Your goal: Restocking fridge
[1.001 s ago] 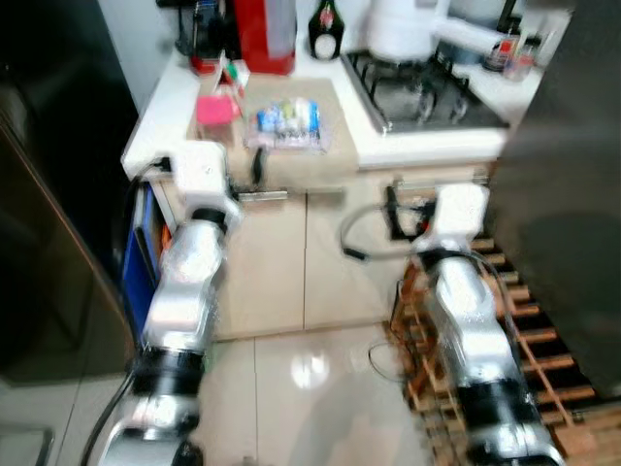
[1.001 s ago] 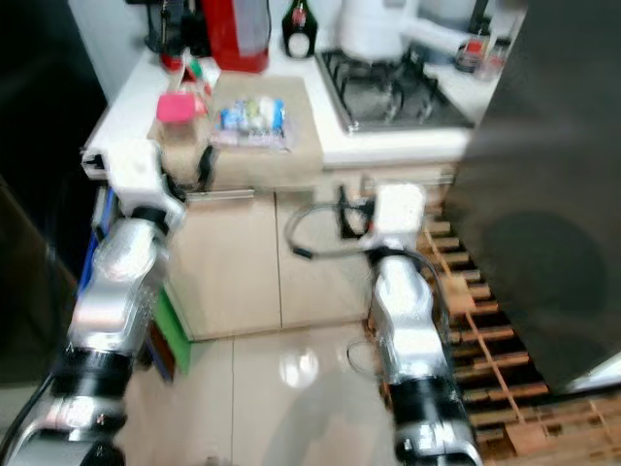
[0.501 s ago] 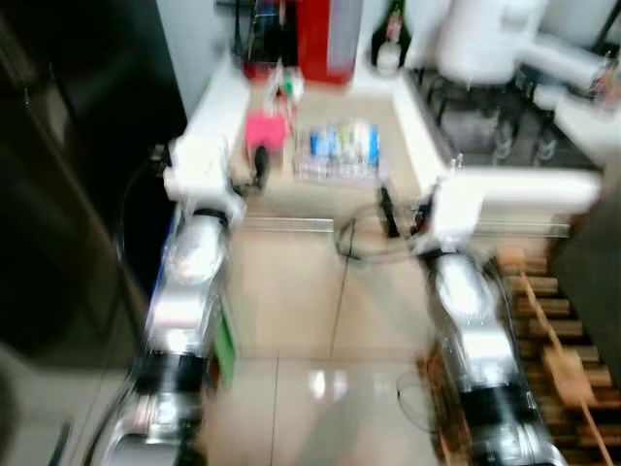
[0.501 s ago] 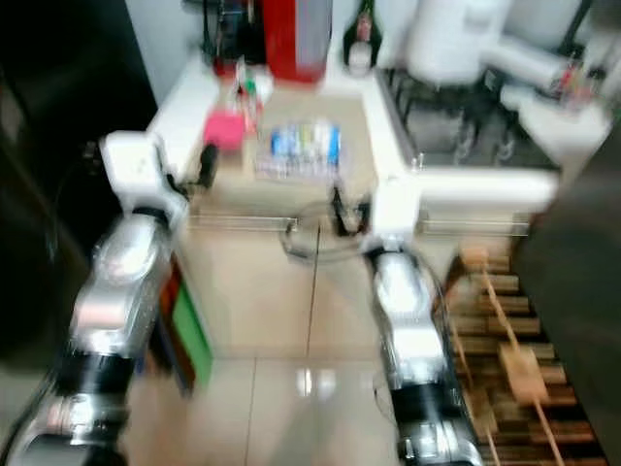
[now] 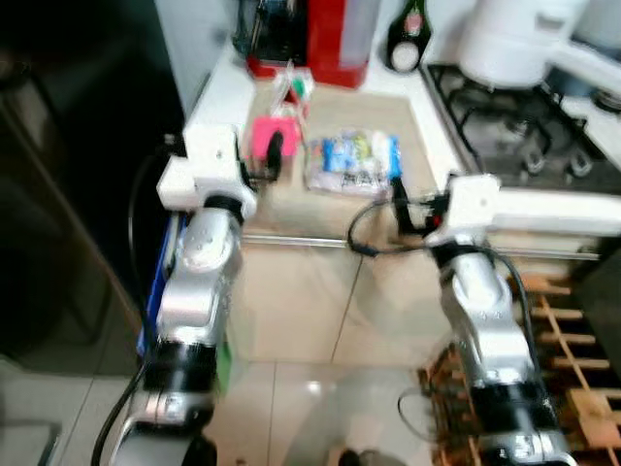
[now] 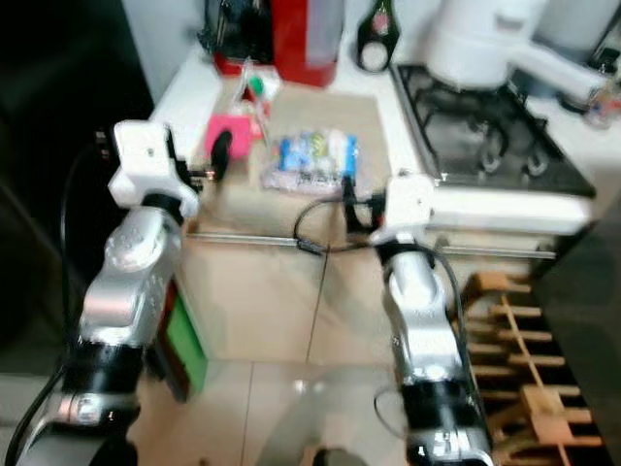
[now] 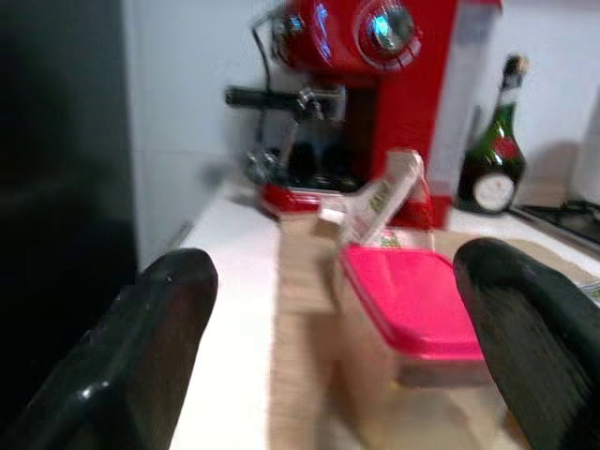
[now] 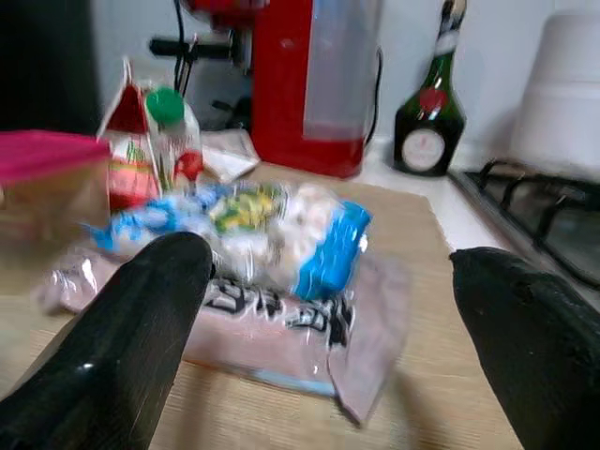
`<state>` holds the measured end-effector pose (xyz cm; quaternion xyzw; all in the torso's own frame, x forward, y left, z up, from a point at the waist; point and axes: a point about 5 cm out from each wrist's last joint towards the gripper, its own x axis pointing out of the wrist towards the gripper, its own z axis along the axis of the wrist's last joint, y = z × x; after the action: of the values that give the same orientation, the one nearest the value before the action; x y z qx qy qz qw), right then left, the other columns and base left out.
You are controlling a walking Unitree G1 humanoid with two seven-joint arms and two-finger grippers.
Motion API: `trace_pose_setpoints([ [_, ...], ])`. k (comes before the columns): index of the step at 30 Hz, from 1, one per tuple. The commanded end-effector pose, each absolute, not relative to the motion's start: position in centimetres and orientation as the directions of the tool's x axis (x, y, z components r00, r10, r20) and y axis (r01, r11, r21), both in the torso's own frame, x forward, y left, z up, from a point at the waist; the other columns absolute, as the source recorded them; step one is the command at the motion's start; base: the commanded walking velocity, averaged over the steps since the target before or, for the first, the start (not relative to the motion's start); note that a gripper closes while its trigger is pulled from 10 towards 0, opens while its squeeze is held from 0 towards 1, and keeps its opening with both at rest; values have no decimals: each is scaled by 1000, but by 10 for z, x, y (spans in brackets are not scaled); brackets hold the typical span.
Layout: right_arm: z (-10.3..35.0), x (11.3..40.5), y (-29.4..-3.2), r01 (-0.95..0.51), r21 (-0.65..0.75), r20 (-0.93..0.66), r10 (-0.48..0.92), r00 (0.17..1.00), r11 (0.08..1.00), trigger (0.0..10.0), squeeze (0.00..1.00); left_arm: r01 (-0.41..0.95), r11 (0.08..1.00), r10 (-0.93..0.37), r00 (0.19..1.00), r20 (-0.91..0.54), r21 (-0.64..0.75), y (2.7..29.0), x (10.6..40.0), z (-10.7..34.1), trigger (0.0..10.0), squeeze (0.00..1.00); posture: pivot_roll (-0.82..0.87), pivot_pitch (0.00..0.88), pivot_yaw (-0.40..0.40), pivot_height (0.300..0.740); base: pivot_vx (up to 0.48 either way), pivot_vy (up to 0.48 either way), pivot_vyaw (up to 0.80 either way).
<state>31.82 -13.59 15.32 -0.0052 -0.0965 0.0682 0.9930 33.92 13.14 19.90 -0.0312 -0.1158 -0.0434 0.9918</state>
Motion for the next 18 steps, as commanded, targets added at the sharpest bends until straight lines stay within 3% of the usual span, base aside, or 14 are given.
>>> trace_pose_setpoints([
  [1,168,318,-147,-74,-50,252,84,964,996,10000,0,166,984,-144,957,250,-69,115,339,208,10000,0,-72,18,10,740,0,0,0],
  [8,168,316,-146,-59,-46,254,69,965,997,10000,0,185,977,-161,965,206,-104,100,362,215,10000,0,-85,19,16,740,0,0,0],
  [18,164,308,-149,-33,-40,241,42,970,999,10000,0,90,993,-79,988,131,-79,98,387,220,10000,0,-124,37,42,740,0,0,0],
])
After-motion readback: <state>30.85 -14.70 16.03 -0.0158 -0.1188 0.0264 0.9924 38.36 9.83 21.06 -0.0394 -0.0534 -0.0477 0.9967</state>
